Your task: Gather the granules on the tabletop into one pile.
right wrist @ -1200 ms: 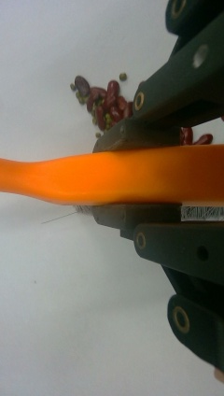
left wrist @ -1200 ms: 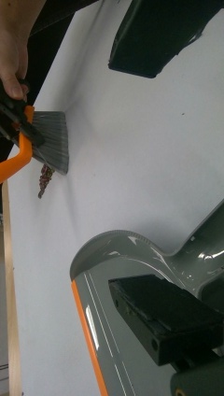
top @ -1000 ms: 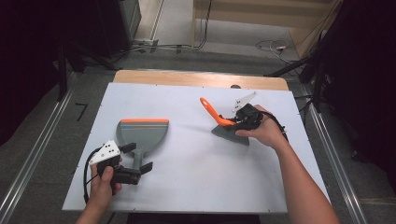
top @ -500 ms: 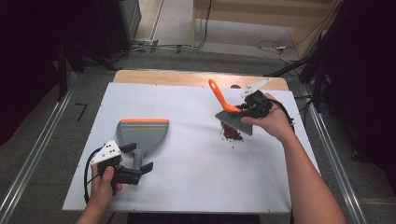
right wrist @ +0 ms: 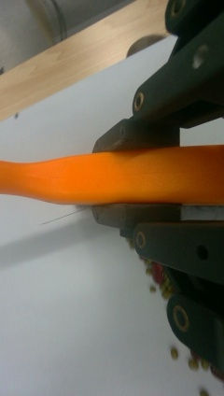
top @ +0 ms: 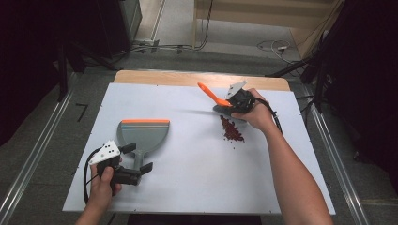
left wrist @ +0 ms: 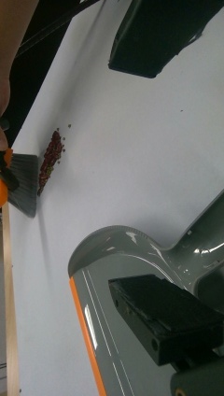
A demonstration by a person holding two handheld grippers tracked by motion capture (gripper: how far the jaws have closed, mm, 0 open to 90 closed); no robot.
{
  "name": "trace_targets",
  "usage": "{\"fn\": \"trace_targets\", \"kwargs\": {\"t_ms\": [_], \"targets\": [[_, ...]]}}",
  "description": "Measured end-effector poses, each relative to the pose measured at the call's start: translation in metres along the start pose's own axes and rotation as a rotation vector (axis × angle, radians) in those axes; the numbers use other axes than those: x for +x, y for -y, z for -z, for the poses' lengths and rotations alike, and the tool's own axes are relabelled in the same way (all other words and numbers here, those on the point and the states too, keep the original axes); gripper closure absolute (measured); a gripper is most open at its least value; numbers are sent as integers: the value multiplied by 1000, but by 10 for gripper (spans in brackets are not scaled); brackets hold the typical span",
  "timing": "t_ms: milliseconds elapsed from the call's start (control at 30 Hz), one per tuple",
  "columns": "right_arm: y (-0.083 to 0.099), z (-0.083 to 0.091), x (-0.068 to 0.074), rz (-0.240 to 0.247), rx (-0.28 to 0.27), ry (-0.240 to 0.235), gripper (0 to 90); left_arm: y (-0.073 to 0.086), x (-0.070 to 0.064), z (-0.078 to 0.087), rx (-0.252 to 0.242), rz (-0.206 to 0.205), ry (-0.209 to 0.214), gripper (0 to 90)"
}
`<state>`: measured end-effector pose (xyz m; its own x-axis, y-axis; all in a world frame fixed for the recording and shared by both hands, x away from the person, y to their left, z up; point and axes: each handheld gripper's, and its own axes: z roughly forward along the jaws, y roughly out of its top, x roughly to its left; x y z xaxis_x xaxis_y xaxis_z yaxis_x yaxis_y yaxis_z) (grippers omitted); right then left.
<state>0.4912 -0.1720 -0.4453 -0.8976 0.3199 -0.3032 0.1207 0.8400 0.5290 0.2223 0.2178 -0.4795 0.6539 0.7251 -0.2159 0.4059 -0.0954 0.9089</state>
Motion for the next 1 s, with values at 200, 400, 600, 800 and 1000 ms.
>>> {"fn": "trace_targets", "kwargs": {"t_ms": [200,400,600,800,1000], "targets": [[2,8,10,57,29,-62,688,0,-1,-1,4,0,-1,2],[10,16,20,42,20,-93,688,0,-2,-1,5,-2,-5,2],[14,22,28,59,15,-113,688,0,-3,-2,6,-6,-2,2],[15,32,31,34,-12,-95,687,0,-3,-2,6,-4,0,2],[-1,58,39,-57,-79,-56,686,0,-3,-2,6,-3,-1,2]]}}
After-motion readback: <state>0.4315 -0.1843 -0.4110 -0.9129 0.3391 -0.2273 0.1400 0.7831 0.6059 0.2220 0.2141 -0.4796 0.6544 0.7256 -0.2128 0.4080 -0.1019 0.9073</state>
